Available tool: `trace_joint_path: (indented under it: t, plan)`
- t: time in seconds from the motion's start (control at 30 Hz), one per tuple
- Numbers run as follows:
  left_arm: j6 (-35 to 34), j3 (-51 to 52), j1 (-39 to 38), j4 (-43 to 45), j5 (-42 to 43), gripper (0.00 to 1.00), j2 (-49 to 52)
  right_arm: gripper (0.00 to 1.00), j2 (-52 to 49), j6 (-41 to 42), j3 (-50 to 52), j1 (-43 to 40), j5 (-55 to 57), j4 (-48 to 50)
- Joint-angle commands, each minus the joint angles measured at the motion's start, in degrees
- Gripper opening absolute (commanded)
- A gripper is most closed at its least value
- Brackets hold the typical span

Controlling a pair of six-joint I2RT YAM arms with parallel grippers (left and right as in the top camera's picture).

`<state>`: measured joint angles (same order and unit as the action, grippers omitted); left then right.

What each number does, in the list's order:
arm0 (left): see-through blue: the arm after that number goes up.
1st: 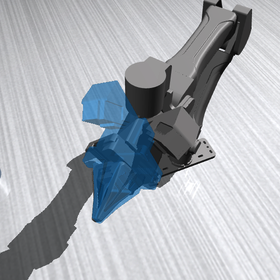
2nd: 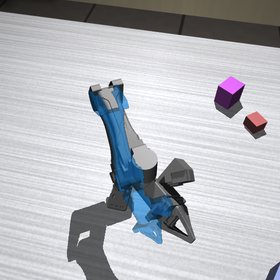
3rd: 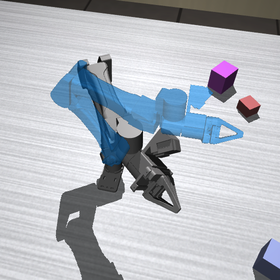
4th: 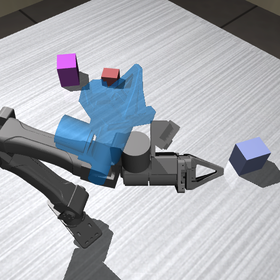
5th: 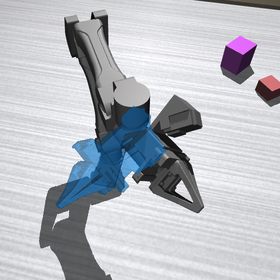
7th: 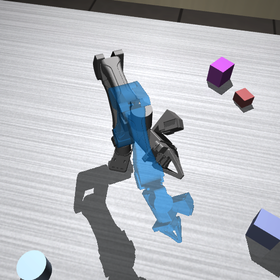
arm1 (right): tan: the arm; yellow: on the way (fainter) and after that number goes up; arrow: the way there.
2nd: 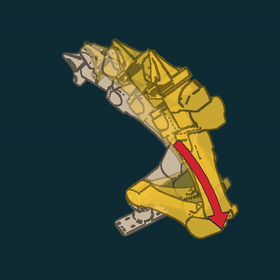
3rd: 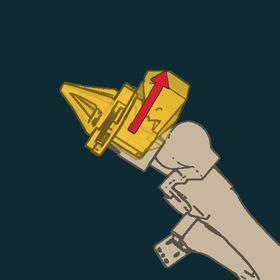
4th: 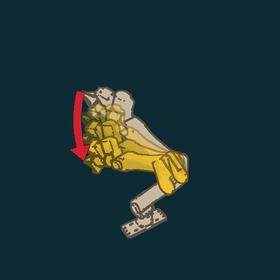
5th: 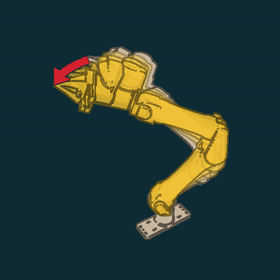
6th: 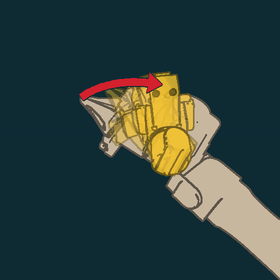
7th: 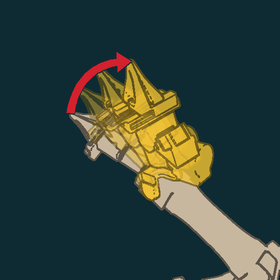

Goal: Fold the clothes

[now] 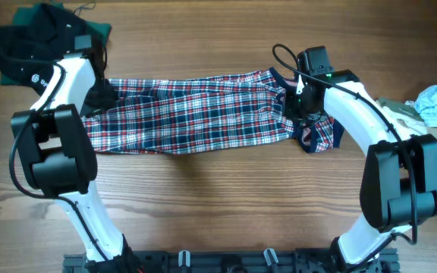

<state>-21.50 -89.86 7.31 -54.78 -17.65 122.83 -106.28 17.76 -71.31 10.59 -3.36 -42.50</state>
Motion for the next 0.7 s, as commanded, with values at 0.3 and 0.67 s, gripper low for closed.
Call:
trace_joint_path:
  t: [0.3,0.67]
  plan:
    - [-8.0,-0.6,0.8,-4.1,-8.4,0.66,-7.8,0.85,-1.2,4.4,-1.0,0.2,1.5,-0.4]
    - [-7.0,-0.2,-3.7,-9.9,18.9,0.83,-24.7,1.00,2.8,10.5,-8.7,0.2,6.1,-8.6]
